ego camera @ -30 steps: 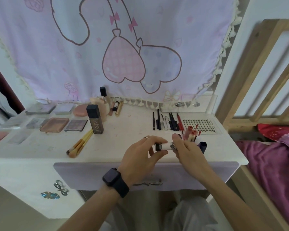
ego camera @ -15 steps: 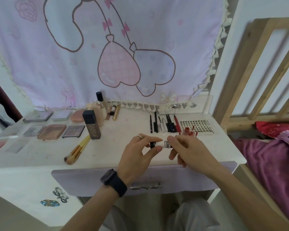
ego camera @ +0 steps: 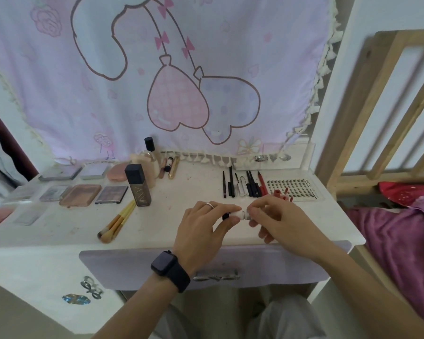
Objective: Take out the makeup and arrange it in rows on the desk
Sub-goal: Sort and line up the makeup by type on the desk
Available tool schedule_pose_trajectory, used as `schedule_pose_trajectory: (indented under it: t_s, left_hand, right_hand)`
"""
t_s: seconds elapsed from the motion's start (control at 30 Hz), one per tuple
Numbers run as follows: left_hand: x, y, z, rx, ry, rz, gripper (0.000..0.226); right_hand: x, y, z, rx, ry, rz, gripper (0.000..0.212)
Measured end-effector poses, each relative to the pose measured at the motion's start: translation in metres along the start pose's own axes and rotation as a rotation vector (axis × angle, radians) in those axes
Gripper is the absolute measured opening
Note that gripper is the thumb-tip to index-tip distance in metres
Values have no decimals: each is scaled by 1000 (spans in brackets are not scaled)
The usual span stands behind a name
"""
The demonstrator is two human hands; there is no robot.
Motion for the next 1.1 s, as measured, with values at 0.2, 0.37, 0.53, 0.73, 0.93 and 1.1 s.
schedule_pose_trajectory:
  t_s: [0.2,0.37,0.53,0.73,0.93,1.1]
  left_hand:
    - [0,0,-1,1,12,4,27]
    - [-3,-1,1,-23,-93,-76,31]
    - [-14,-1,0,-38,-341,-303,37]
    - [-11,-5,5,-79,-328,-288,31]
    - [-8,-4,1,-58,-325,-256,30]
    - [-5,-6,-1,-41,-263,-204,32]
  right_hand:
    - [4,-1,-2,14,21,9,22]
    - [5,-4,-1,-13,9,-17,17]
    - [7,-4,-3,5,55,33,8]
    - [8,-6,1,-1,94,-7,24]
    - [12,-7,6,-8,175,31,5]
    - [21,-3,13,-84,180,139,21]
Point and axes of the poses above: each hand's wrist, its own y-axis away from the middle knuckle, its own z-axis out of the back of the hand, x = y × z, the point moved 8 cm from there along -y, towards the middle knuckle, and after that the axes turned 7 degrees about y, right-handed, at the moved point
